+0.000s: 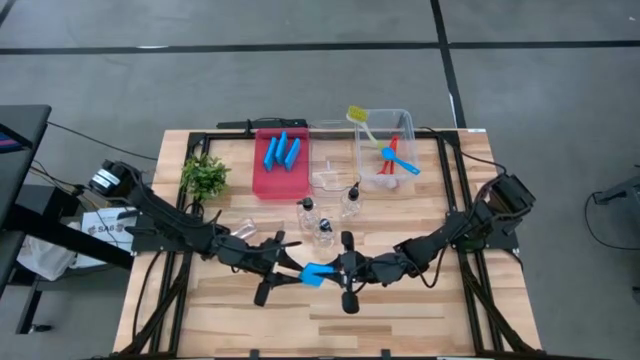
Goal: Pick & Place Kitchen Sink Supplies
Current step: Put the blue sponge into the red bin
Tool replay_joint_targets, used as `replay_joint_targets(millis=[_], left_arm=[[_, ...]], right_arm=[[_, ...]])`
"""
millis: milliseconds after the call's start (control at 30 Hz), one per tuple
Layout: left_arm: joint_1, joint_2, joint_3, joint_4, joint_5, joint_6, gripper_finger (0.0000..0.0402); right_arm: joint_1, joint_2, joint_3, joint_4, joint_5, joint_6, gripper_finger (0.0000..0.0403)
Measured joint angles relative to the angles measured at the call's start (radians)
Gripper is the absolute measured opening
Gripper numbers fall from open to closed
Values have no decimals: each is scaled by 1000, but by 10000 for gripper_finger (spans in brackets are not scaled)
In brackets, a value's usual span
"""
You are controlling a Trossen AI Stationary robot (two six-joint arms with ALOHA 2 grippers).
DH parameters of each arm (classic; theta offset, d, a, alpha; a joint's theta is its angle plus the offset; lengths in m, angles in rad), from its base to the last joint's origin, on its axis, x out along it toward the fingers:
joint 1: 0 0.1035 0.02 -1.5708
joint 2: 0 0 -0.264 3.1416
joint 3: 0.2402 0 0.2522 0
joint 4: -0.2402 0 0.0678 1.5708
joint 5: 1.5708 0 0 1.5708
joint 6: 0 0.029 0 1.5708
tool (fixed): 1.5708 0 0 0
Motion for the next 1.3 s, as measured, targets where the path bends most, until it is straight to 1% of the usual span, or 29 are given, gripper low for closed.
replay_joint_targets(millis=[233,367,433,500,633,667,800,967,1033,1100,1167,1300], left_arm=[[34,36,0,7,1,-26,129],[43,34,0,12,1,-25,127],[43,34,0,15,1,-24,118],[43,34,0,17,3,-22,97],[46,31,0,24,2,17,24],[47,28,0,25,1,27,16],[42,0,0,24,3,32,14],[8,-98,0,-28,14,69,13],[-4,-160,0,-91,8,82,13],[-15,-237,0,-183,-44,84,12],[-19,-326,0,-303,-122,83,12],[-9,-505,4,-571,-283,75,13]], right_arm=[[-6,5,0,3,7,0,8],[-5,5,0,2,7,0,8],[-5,5,0,1,1,0,8],[-4,6,0,2,-5,0,14],[-4,6,0,13,-12,-27,48],[-4,6,0,17,-12,-47,58],[7,6,0,19,-13,-107,106],[18,6,0,22,-13,-151,176],[18,6,0,23,-13,-154,203],[18,6,0,23,-13,-150,227],[18,7,0,23,-13,-150,243],[17,7,0,23,-13,-149,255]])
